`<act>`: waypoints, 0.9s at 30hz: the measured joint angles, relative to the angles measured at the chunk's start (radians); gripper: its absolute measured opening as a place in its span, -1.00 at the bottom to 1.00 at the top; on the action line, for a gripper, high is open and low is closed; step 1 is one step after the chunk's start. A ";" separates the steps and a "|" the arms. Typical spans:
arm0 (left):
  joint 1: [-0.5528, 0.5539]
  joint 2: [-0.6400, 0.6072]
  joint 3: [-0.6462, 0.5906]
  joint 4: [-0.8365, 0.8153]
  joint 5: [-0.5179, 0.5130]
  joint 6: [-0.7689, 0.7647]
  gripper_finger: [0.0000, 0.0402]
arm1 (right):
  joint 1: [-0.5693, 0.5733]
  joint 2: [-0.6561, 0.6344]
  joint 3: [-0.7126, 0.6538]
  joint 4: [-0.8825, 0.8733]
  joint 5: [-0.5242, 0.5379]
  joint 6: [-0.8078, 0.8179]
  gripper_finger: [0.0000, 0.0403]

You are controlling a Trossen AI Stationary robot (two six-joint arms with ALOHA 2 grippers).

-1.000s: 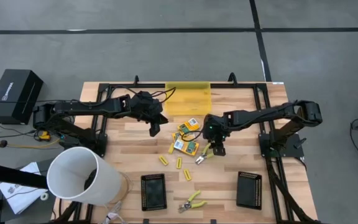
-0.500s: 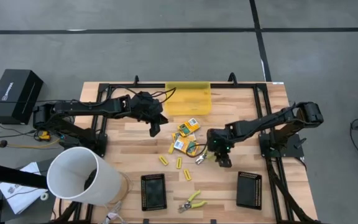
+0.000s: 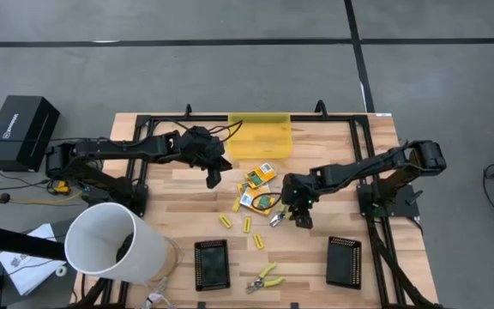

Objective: Pick & Place School Supplies
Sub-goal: Put the green hole puncher into the right black bin

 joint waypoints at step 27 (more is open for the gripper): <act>0.005 0.000 -0.084 -0.001 0.015 0.003 -0.78 | -0.041 0.178 0.005 0.109 -0.053 0.000 -0.23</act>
